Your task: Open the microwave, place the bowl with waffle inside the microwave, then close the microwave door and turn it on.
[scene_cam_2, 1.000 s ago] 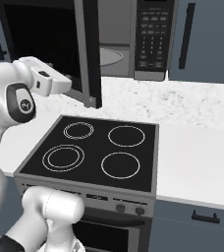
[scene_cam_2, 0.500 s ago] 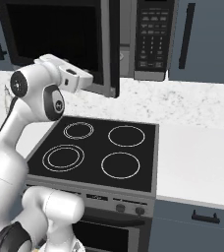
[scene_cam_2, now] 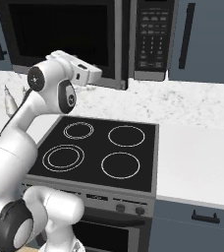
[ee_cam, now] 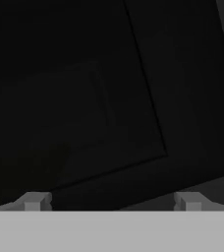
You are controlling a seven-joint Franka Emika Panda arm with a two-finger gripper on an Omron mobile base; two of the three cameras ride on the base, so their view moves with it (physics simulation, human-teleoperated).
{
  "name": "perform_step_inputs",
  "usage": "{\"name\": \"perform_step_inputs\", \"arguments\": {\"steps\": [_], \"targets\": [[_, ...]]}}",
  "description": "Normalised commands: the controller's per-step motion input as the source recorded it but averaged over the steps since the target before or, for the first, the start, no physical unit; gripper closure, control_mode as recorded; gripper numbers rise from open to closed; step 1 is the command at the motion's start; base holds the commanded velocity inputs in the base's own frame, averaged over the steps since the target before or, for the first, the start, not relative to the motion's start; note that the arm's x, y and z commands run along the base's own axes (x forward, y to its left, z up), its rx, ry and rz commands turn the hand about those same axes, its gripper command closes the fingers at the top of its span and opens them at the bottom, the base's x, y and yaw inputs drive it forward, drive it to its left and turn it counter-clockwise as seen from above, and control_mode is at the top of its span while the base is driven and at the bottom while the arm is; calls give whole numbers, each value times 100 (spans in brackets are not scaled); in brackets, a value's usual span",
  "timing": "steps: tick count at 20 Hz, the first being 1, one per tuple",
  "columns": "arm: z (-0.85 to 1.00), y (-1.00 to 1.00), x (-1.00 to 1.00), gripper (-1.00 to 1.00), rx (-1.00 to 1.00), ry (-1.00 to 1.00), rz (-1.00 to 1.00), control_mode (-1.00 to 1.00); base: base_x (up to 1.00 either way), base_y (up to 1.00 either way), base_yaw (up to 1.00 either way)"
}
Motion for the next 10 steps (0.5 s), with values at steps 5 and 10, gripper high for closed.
{"name": "perform_step_inputs", "arguments": {"steps": [5,10], "targets": [[5,-9,42,-100,0,0,3,-100,0,0,0],[0,-7,41,-100,0,2,3,-100,0,0,0]]}}
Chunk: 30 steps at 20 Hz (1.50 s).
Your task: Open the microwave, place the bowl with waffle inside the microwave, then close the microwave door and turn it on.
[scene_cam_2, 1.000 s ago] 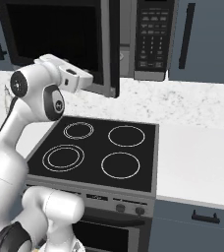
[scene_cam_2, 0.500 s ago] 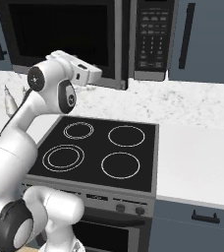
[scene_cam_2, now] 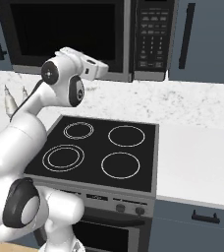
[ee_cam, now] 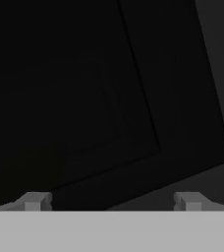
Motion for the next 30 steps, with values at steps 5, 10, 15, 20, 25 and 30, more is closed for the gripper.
{"name": "perform_step_inputs", "arguments": {"steps": [5,10,15,20,25,30], "targets": [[0,0,18,-100,0,7,1,-100,0,0,0],[0,0,17,-100,0,1,0,-100,0,0,0],[0,0,22,-100,0,4,0,-100,0,0,0],[0,-7,-11,-100,0,0,0,-100,0,0,0],[10,-49,-90,-100,0,0,1,-100,0,0,0],[22,-66,-98,-100,0,0,3,-100,0,0,0]]}}
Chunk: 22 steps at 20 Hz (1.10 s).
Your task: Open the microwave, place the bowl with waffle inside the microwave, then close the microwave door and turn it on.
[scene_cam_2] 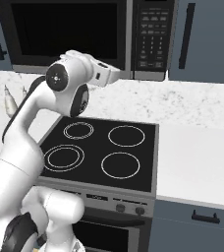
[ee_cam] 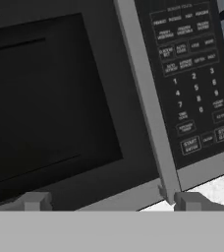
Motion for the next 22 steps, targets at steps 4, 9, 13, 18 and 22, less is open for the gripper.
{"name": "perform_step_inputs", "arguments": {"steps": [4,9,13,18,22], "targets": [[20,-67,-80,-100,0,1,10,-100,0,0,0],[3,-82,-51,-100,0,1,13,-100,0,0,0],[-15,-73,-11,-100,-6,0,10,-100,0,0,0],[-43,-37,0,-100,-13,0,9,-100,0,0,0],[-34,-2,5,-100,-8,-3,4,-100,0,0,0]]}}
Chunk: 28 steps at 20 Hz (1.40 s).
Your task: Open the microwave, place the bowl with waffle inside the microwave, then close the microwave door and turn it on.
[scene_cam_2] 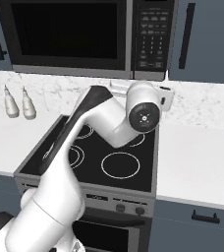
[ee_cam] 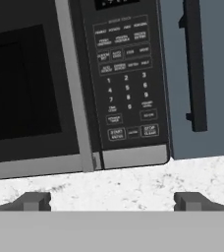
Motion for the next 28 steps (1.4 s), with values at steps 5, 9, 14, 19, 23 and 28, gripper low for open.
{"name": "perform_step_inputs", "arguments": {"steps": [5,9,14,19,23,28], "targets": [[-1,-5,13,-100,0,0,0,-100,0,0,0],[0,-26,23,-100,0,0,0,-100,0,0,0],[1,-30,25,-100,0,0,0,-100,0,0,0],[3,-11,29,-100,0,1,0,-100,0,0,0],[0,0,38,-100,0,2,-1,-100,0,0,0],[0,0,47,-100,0,2,0,-100,0,0,0]]}}
